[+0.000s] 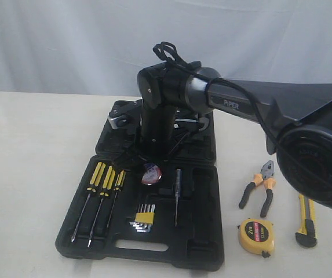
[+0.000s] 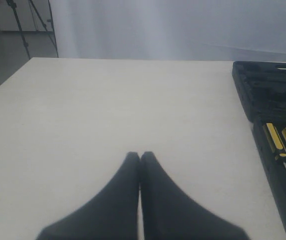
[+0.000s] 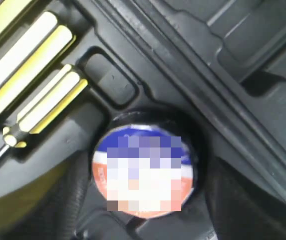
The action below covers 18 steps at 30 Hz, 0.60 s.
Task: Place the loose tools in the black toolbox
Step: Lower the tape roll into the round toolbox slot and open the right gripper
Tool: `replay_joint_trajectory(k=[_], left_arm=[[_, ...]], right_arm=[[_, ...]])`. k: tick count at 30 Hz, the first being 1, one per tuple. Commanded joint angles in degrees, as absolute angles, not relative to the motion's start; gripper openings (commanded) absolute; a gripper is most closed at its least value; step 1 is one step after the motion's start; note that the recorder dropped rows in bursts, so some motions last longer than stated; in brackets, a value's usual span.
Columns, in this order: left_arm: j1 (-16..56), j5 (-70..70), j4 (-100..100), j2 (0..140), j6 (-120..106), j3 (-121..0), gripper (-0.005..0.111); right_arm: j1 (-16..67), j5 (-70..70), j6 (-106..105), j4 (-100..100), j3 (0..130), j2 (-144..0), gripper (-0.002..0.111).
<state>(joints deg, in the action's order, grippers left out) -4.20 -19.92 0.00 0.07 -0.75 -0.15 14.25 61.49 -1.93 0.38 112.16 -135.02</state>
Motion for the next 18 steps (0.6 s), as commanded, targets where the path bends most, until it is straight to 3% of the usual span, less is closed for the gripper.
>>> replay_joint_trajectory(k=[1,13,15,17,18], left_arm=[[-3.9,-19.6,0.0,0.0,-0.4,0.0,0.000],[-3.9,-19.6,0.0,0.0,-0.4,0.0,0.000],[-3.9,-19.6,0.0,0.0,-0.4,0.0,0.000],[-3.9,-19.6,0.0,0.0,-0.4,0.0,0.000],[-3.9,-19.6,0.0,0.0,-0.4,0.0,0.000]], right_arm=[[14.2,61.4,-2.2,0.0,112.5,-135.1,0.064],[14.2,66.1,-2.2,0.0,118.8,-134.8,0.063],[14.2,70.0,-1.2,0.0,120.2,-134.8,0.045],[14.2,70.0,-0.9,0.0,120.5,-134.8,0.008],[14.2,70.0,-0.7,0.0,120.5,-134.8,0.000]])
